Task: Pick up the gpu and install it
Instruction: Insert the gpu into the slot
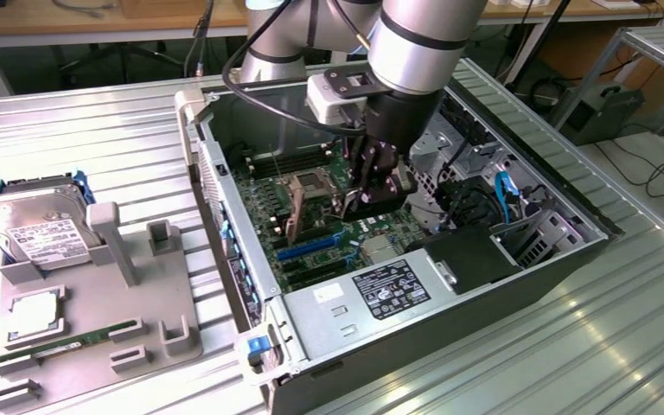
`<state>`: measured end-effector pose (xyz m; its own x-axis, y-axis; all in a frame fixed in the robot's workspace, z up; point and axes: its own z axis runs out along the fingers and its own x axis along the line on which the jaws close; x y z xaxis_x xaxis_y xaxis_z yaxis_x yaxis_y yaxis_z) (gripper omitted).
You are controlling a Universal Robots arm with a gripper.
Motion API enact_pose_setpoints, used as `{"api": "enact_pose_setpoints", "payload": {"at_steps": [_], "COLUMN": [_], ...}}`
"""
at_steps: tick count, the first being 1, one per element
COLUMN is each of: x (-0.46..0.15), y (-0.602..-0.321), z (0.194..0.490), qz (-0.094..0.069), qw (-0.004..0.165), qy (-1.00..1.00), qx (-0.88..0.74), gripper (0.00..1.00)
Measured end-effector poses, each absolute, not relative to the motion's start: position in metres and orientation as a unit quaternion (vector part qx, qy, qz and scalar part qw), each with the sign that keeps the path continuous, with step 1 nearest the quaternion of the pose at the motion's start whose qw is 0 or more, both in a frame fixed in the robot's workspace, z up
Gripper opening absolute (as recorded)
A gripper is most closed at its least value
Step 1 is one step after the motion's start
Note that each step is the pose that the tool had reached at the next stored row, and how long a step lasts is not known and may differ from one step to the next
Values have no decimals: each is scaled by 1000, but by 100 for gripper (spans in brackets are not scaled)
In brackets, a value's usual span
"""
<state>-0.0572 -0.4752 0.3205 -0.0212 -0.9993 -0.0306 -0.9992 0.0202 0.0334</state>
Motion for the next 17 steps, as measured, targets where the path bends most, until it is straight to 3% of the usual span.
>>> {"api": "enact_pose_setpoints", "payload": {"at_steps": [17], "x": [-58], "y": [-477], "z": [315], "qz": [-23], "qw": [1], "qy": [-714], "qx": [700], "gripper": [26]}}
